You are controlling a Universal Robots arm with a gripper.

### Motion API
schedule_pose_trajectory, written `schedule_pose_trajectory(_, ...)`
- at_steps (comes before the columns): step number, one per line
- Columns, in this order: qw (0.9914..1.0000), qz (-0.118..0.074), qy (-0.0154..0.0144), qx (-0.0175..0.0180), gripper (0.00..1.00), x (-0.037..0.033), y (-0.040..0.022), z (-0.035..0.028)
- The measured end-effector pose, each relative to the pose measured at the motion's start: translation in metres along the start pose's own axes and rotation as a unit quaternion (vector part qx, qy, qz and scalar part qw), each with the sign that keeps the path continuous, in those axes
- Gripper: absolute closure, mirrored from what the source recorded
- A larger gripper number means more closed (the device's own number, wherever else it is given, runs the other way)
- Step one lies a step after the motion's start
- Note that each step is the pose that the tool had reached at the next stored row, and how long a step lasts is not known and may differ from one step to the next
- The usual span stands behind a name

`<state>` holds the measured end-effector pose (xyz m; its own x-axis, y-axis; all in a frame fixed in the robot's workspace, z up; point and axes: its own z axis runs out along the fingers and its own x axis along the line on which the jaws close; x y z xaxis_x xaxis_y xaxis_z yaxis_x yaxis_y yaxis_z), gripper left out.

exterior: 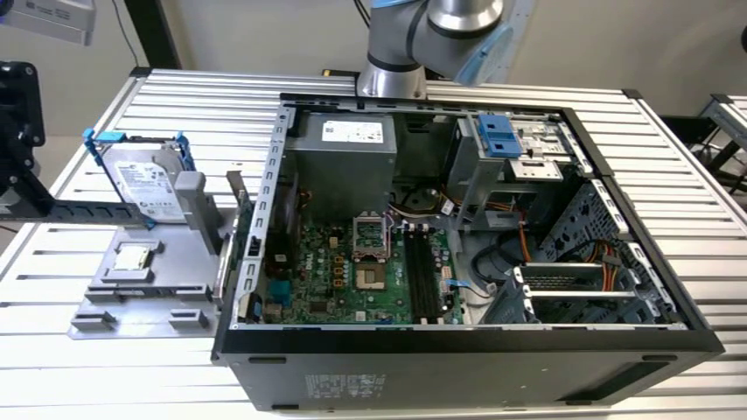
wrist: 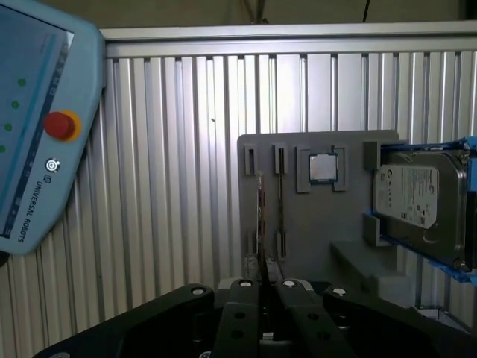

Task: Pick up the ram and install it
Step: 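Pick up the ram and move it above insertion slot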

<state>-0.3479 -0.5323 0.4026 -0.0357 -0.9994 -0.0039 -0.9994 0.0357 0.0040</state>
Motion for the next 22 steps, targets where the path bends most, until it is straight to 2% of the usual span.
schedule_pose_trajectory(8, 1.0, 0.0, 0.0, -0.0004, 1.0, -0.0006, -0.016, 0.0)
schedule_pose_trajectory(22, 1.0, 0.0, 0.0001, -0.0012, 1.0, -0.0018, -0.049, -0.0002)
